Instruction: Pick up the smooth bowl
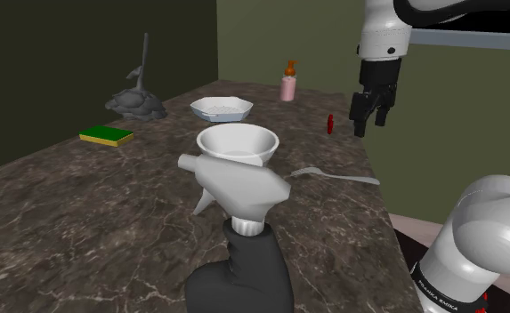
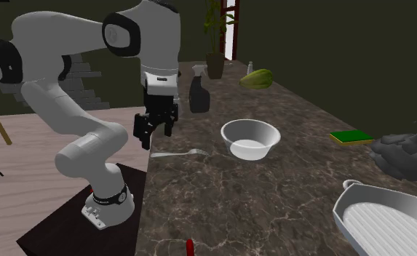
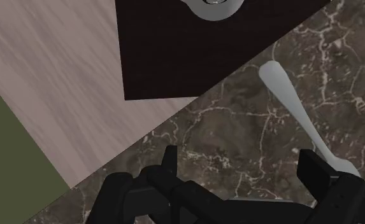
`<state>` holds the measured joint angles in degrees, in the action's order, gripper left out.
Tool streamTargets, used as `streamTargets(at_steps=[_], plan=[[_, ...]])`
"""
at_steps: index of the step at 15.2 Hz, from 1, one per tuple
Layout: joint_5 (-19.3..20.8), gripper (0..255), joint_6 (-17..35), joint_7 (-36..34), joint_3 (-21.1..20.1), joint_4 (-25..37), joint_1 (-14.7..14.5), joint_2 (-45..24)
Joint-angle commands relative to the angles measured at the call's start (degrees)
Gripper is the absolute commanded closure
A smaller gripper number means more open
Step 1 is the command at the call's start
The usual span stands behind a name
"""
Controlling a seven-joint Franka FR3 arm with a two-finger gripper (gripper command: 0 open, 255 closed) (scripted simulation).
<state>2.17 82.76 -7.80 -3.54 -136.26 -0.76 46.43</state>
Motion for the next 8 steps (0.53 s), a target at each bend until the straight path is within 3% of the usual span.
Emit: streamTargets(at_steps=[1, 8], plan=[[0.0, 0, 0.0, 0.0, 0.0, 0.0, 0.0, 0.0], [-7.2, 0, 11.3, 0.4, 1.0, 3.5, -2.0, -11.1]])
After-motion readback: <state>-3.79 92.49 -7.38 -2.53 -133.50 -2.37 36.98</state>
